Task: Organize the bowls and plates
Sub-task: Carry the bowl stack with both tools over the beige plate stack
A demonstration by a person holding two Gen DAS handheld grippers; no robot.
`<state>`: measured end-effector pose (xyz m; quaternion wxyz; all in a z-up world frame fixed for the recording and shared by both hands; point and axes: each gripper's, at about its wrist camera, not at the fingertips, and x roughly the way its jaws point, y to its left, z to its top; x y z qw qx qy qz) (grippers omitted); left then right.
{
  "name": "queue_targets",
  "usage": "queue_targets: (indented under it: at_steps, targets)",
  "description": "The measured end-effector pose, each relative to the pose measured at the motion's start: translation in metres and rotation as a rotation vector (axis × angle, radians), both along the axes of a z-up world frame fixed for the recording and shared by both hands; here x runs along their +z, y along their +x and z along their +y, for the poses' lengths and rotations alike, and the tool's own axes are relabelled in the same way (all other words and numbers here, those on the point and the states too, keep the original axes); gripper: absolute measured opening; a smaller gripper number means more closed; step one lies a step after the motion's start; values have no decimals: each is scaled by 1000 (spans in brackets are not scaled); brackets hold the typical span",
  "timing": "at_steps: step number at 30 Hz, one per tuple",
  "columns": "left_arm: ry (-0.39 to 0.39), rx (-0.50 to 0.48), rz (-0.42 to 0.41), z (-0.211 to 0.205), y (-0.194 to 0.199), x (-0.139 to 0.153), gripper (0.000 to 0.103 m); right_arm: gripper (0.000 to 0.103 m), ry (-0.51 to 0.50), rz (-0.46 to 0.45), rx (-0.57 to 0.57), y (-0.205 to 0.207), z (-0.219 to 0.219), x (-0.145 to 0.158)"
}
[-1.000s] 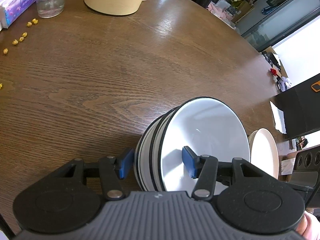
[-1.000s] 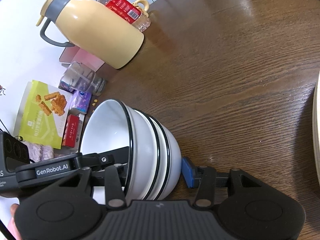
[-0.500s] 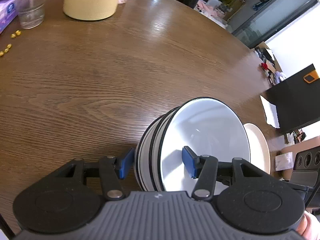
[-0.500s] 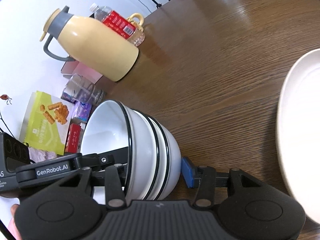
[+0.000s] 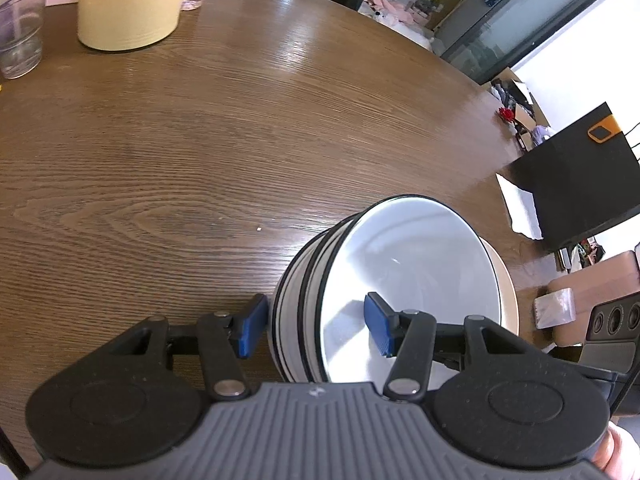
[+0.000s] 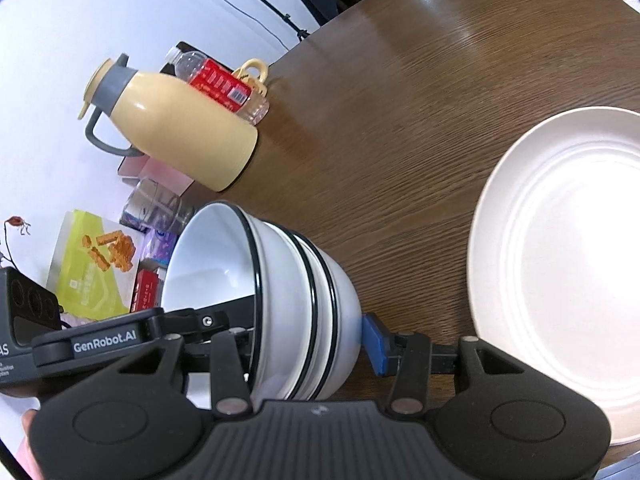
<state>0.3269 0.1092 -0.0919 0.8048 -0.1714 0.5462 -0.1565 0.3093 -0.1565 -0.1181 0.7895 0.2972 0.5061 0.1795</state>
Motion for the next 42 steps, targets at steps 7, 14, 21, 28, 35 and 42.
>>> queue_targets:
  at_steps: [7,14,21,28,35,42]
  targets:
    - [3,-26,-5,-18,1,4,53,45,2,-5,-24,-6,-17,3]
    - [0,-52,-16,-35,2,9,53,45,-1,-16,-47,-10,-34,7]
    - [-3,-76,-19,-53,4,11,53,45,-2,-22,-71,-14,-49,11]
    - [-4,-103,-24,-68,6,13,53,45,-4,-25,-97,-18,-63,14]
    - [-7,-133,-26,-88,7,15,53,45,-8,-28,-129,-23,-81,16]
    - [-12,-171,-25,-113,8,14,53,45,-13,-26,-167,-31,-103,15]
